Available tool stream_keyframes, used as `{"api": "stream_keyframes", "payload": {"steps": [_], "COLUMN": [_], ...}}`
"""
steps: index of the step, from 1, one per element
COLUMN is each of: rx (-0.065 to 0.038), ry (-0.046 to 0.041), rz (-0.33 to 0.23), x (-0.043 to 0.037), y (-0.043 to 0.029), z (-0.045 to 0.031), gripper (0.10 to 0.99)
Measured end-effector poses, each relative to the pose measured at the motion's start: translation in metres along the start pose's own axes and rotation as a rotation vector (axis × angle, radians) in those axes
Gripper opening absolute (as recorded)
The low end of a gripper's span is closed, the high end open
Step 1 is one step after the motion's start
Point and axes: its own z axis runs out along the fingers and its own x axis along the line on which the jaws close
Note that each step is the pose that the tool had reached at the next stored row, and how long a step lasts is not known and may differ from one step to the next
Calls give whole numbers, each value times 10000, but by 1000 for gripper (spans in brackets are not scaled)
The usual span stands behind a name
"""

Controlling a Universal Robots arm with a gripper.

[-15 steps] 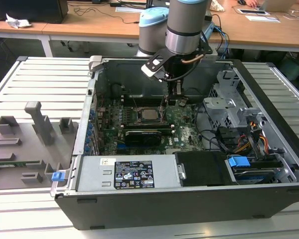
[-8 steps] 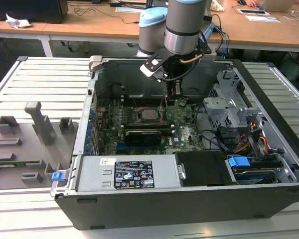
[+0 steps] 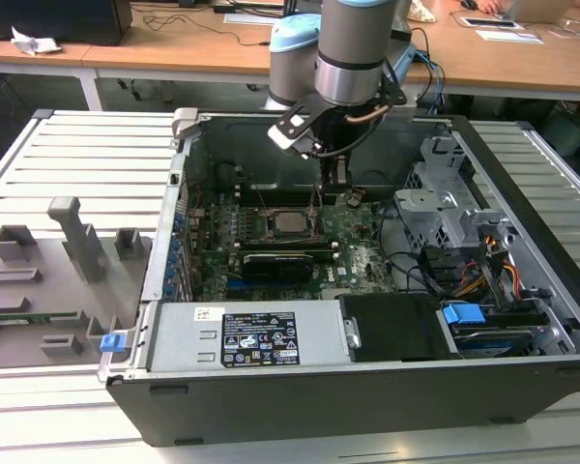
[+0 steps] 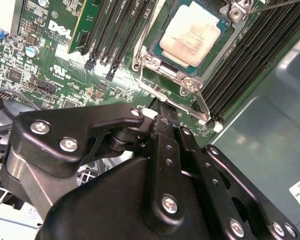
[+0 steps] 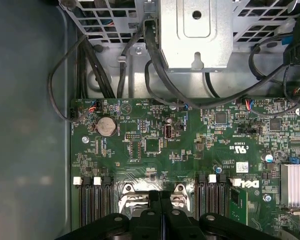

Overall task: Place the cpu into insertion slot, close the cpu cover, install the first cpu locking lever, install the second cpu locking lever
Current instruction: 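Close the cpu cover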

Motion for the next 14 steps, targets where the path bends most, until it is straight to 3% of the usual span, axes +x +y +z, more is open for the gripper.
{"api": "stream_keyframes", "payload": {"steps": [6, 14], "rx": [0, 0], "ry": [0, -1], "rz": [0, 0], "x": [0, -2], "y": [-21, -102], "z": [0, -1], "gripper": [106, 106]}}
